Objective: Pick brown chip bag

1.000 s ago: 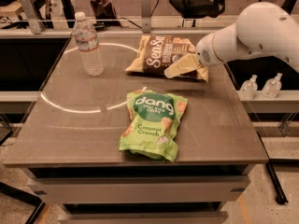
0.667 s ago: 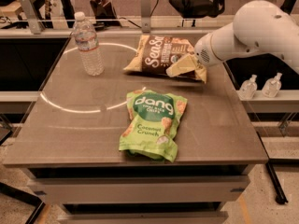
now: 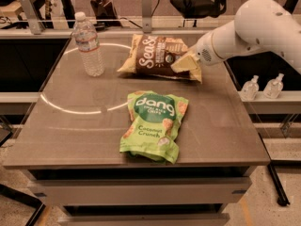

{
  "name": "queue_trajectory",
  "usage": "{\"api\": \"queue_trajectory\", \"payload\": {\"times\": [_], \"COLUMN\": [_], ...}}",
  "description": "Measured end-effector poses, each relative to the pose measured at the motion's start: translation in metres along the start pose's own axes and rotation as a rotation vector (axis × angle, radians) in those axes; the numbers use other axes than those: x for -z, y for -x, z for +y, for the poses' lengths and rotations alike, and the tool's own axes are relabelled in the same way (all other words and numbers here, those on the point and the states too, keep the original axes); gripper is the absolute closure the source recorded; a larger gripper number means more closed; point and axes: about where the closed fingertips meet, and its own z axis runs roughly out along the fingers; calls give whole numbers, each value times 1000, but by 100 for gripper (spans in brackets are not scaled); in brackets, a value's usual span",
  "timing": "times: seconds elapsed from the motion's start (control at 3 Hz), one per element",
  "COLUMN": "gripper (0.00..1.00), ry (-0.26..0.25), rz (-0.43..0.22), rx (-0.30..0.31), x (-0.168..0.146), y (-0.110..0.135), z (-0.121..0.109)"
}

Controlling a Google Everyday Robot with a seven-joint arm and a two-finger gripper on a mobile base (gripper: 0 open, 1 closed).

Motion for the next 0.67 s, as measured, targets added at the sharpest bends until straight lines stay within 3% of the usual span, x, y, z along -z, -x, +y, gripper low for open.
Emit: {"api": "queue_trajectory", "payload": {"times": [0.33,0.67], "gripper": [88,100], "ry": [2,-13], "rz": [9,-73], "rx": [9,-6], "x": [0,15], "y": [-2,10], "z": [-1,-7]}}
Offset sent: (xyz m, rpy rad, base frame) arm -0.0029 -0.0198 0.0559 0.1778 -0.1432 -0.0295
